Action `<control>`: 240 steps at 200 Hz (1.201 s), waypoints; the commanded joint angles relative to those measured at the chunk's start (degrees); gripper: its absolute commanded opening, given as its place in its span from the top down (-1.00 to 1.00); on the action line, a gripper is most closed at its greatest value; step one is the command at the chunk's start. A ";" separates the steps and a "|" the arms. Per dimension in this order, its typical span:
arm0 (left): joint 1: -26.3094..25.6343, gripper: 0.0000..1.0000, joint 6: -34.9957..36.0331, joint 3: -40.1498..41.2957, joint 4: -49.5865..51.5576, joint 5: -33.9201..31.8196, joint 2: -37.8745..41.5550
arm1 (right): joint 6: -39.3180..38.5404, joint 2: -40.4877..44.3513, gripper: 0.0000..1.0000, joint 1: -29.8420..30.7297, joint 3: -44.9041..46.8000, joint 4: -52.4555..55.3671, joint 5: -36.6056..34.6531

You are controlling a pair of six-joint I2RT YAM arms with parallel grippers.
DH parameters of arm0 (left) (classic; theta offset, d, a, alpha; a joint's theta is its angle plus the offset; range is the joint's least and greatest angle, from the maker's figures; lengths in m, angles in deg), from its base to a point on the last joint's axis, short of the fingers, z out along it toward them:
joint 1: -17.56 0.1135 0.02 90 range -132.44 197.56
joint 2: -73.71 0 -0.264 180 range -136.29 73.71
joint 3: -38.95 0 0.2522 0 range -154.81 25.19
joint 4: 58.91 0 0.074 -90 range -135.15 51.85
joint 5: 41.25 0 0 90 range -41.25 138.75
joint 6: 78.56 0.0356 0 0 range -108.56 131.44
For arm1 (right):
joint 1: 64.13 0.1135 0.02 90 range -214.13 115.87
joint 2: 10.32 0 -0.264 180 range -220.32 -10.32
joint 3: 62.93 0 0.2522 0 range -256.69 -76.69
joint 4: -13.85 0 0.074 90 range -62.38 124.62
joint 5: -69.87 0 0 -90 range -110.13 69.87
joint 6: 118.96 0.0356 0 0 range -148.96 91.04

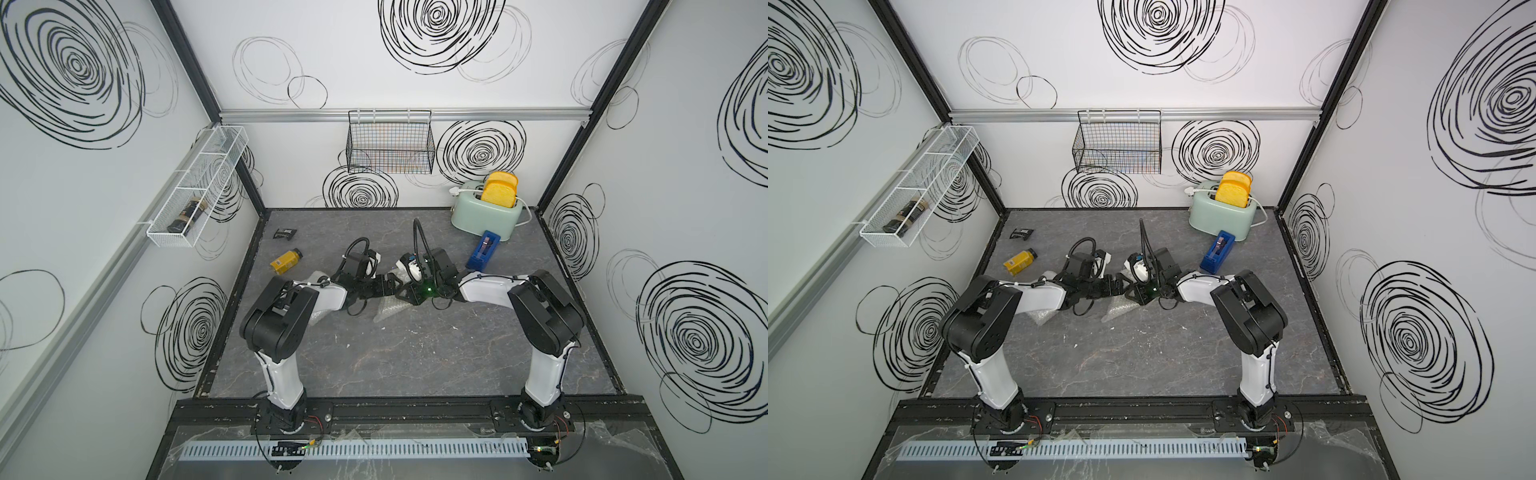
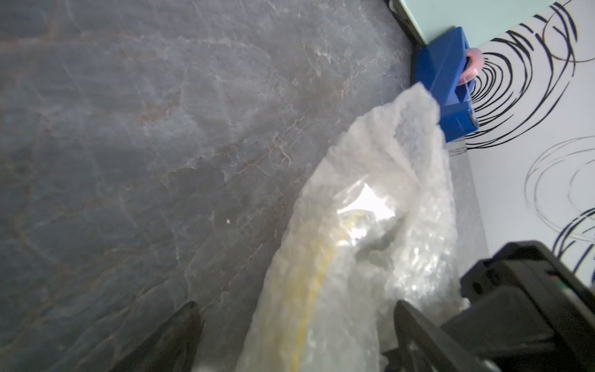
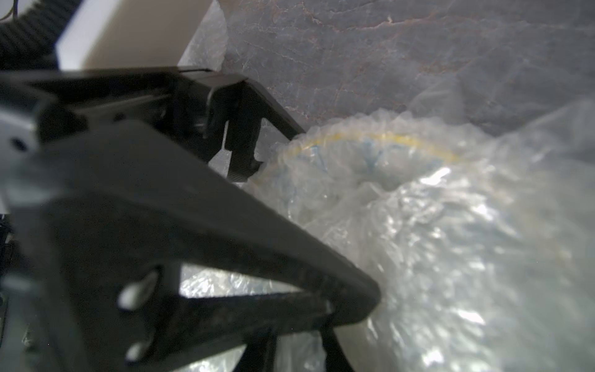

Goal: Wrap bowls in bubble wrap
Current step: Wrap the bowl in bubble wrap.

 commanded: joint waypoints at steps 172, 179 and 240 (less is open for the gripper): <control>0.89 -0.70 0.43 2.90 0.46 -1.60 3.51 | 6.68 1.67 0.81 -5.59 -3.27 3.08 2.66; 0.94 -0.71 0.14 3.21 0.21 -1.60 4.01 | 6.51 0.16 0.83 -5.14 -4.32 4.01 2.33; 2.62 -0.93 -4.80 9.27 -4.08 -2.17 13.86 | 5.34 -5.02 0.85 -2.70 -6.22 3.83 4.07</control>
